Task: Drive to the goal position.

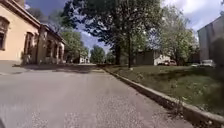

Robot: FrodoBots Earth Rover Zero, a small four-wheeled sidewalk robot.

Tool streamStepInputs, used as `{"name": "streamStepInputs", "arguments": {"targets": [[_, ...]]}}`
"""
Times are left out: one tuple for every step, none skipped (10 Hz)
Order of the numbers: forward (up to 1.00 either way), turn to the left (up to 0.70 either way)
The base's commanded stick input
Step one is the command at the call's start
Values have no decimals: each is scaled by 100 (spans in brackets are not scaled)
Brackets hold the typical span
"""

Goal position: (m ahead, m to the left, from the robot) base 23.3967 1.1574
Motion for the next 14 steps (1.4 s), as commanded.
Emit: {"name": "streamStepInputs", "arguments": {"targets": [[70, 41], [70, 41], [70, 41], [70, 41], [70, 24], [70, 6], [70, 6], [70, 6], [70, 6], [70, 6], [70, 6], [70, 6], [70, 6], [70, 6]]}}
